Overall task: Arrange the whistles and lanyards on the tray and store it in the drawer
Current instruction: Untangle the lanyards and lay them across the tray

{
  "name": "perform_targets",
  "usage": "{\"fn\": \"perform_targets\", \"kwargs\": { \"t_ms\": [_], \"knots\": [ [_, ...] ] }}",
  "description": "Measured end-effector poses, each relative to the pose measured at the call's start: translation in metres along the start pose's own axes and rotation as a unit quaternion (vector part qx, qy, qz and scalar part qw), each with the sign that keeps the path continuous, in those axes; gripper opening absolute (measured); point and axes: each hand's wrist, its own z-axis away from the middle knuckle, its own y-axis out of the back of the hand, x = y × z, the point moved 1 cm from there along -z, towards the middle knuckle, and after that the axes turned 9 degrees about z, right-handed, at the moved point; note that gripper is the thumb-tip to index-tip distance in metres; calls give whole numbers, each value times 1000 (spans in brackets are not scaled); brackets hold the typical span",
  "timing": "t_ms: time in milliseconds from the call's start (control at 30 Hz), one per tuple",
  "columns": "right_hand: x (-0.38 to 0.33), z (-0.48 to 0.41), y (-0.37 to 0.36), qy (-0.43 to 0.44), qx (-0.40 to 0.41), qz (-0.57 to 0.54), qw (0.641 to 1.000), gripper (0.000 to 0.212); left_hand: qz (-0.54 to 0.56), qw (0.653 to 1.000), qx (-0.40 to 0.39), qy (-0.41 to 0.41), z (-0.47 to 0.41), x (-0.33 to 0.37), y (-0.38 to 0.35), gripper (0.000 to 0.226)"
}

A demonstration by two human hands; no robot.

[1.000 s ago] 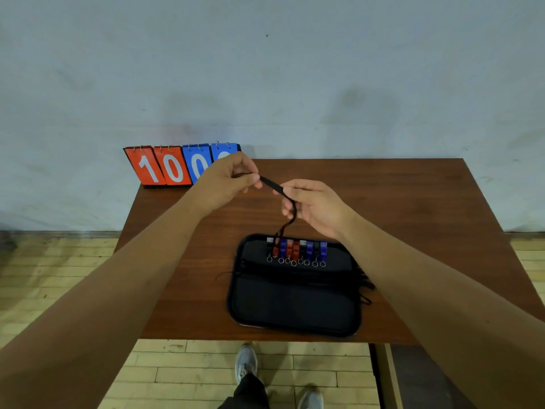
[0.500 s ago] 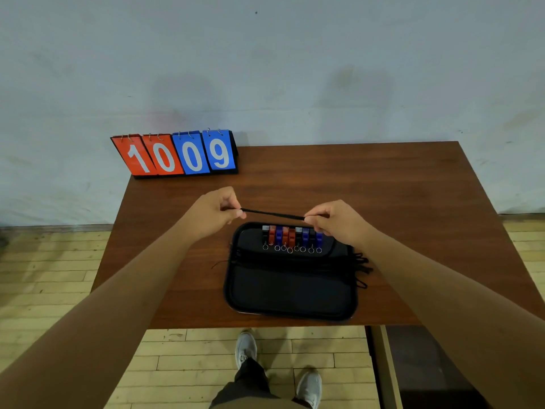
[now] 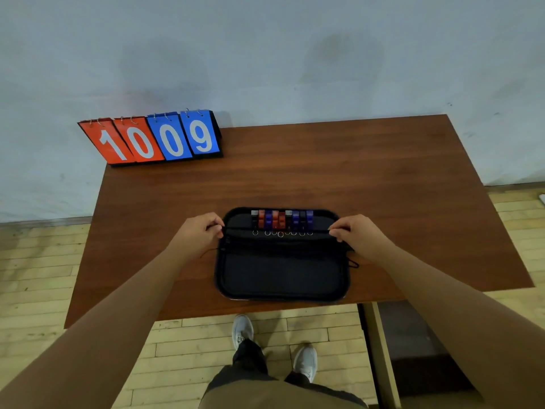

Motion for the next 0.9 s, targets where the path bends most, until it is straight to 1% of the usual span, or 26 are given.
{"fn": "perform_targets", "kwargs": {
  "t_ms": [67, 167, 300, 433, 600, 800, 900],
  "knots": [
    [13, 3, -12, -15, -9, 2, 1000, 20, -42, 999, -10, -12, -3, -15, -11, 15],
    [28, 9, -33, -28, -23, 6, 999, 19, -71, 997, -14, -19, -6, -37, -24, 14],
    [45, 14, -55, -45, -3, 5, 999, 20, -111, 993, -25, -24, -7, -56, -40, 16],
    [53, 14, -74, -67, 11, 22, 997, 12, -147, 988, -29, -48, -9, -61, -52, 18],
    [57, 12, -90, -59, 42, 100, 992, 2, -167, 984, -15, -66, -13, -67, -63, 13],
    [58, 8, -106, -47, 77, 193, 977, 9, -187, 979, 2, -79, -15, -70, -73, 10],
    [57, 3, -110, -31, 114, 227, 967, 12, -181, 980, 13, -76, -16, -75, -77, 9]
  ]
}}
